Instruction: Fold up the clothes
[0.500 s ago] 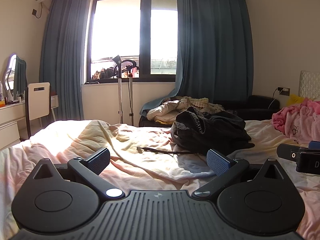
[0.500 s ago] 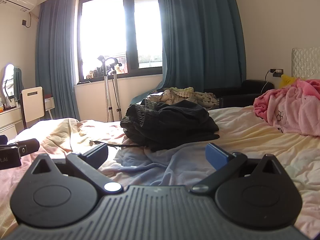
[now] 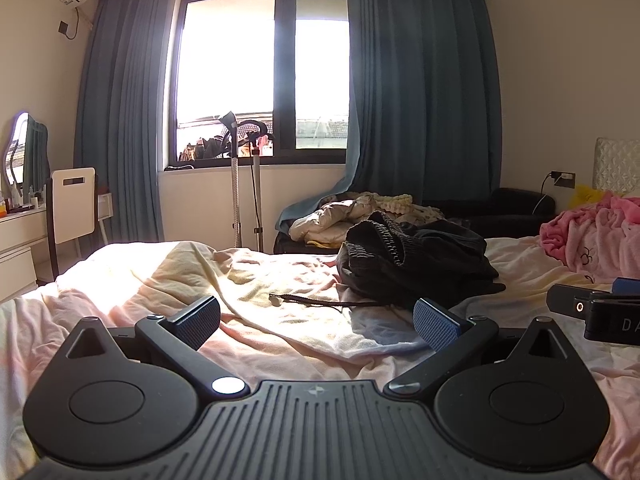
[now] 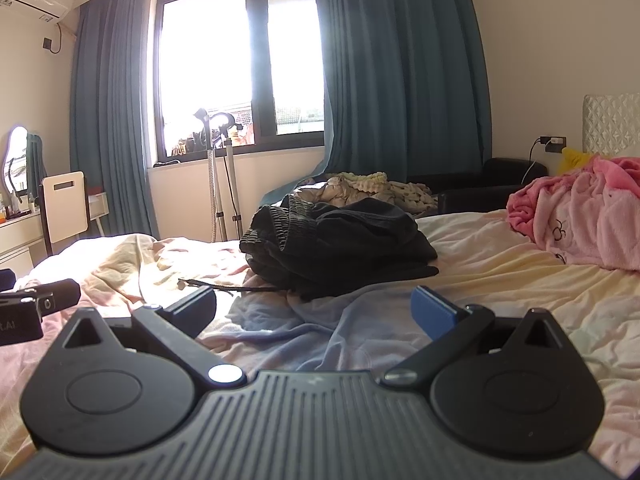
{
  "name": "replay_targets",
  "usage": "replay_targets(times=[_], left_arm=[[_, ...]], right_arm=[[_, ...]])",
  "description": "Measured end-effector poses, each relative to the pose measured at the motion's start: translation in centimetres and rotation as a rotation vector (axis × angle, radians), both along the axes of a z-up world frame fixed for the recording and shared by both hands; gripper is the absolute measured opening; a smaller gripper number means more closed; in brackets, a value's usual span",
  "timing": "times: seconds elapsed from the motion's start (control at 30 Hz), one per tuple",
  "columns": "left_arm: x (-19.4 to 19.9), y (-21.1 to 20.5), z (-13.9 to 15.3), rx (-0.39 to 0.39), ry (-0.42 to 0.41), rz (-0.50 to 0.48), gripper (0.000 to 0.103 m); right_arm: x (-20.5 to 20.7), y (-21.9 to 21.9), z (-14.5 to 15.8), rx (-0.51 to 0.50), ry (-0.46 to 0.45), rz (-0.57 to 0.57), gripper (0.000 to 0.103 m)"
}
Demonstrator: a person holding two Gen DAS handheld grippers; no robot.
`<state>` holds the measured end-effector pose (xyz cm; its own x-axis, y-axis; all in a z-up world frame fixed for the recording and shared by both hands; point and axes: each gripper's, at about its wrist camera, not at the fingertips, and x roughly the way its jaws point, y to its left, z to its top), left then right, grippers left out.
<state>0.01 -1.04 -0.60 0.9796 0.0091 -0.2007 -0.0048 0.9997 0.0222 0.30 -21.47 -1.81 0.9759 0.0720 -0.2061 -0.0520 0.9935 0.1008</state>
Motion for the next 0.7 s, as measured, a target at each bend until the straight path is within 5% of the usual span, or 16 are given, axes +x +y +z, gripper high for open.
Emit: replay_targets(times=[0.7], left_arm=[[-0.13,0.82,0.2,0.001,0.002,-0.014,0.103]], right_arm=[[-0.07,-0.11,0.26,0.003,0.001,0.003,0.103]])
